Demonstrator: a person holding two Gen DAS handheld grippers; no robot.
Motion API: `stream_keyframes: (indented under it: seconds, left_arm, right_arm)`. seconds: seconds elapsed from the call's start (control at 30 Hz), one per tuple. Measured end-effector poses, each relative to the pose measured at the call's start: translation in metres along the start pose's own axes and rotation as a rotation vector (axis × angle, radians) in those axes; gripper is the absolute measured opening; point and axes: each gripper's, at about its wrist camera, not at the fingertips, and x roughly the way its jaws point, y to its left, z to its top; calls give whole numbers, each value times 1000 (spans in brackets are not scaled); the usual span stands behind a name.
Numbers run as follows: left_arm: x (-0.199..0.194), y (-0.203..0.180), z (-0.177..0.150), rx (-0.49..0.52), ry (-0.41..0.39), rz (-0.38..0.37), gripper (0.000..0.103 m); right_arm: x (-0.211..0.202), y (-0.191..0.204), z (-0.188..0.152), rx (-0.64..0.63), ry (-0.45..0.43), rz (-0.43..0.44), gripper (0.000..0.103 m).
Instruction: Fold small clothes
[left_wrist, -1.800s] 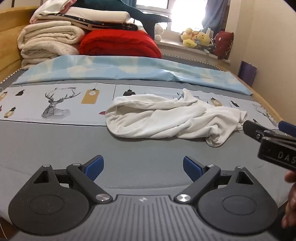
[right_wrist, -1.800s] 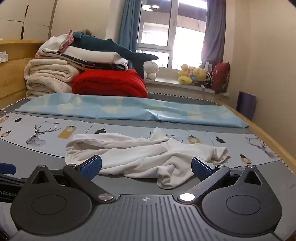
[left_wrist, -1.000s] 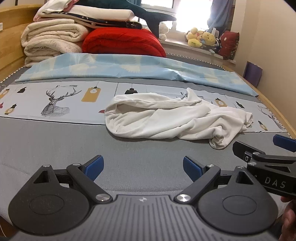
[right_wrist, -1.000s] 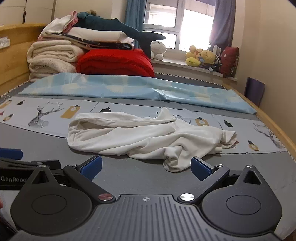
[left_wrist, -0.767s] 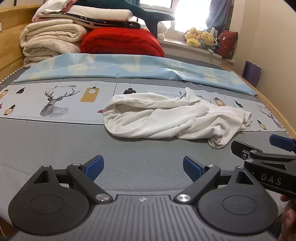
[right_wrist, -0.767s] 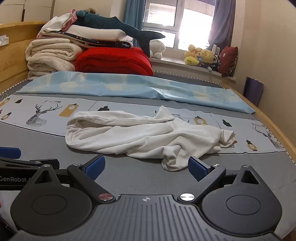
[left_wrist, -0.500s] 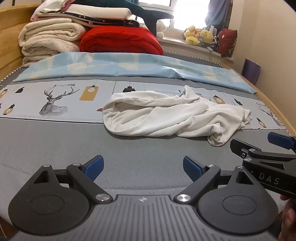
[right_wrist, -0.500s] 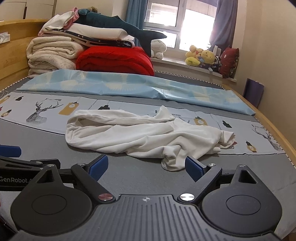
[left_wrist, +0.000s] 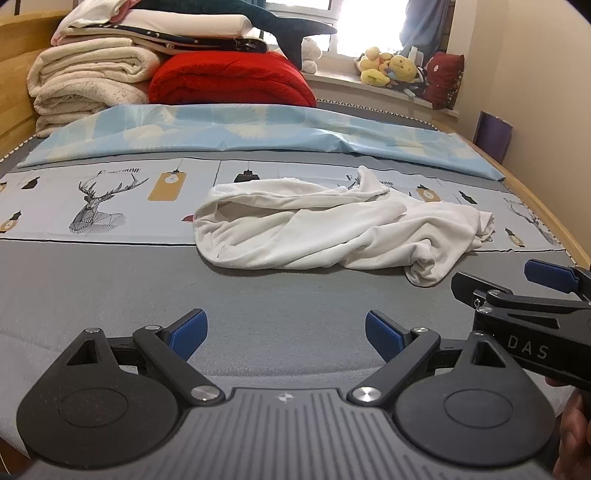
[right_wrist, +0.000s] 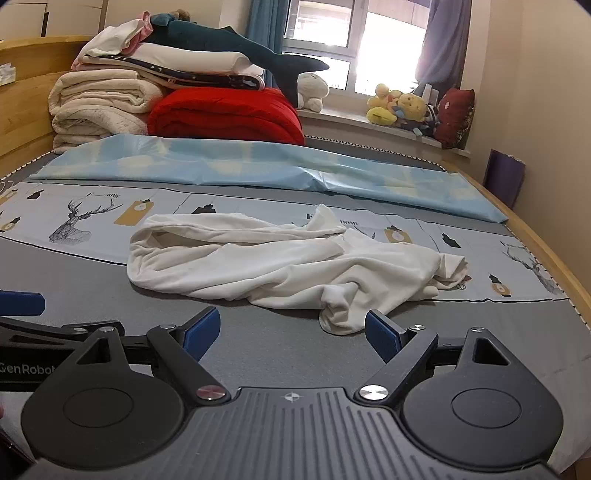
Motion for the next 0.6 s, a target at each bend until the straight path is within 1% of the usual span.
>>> stream_keyframes:
  seconds: [0.6]
  left_arm:
    - [0, 2, 0, -2, 10, 2, 95]
  right_arm:
    - [0, 1, -1, -7, 4, 6, 82]
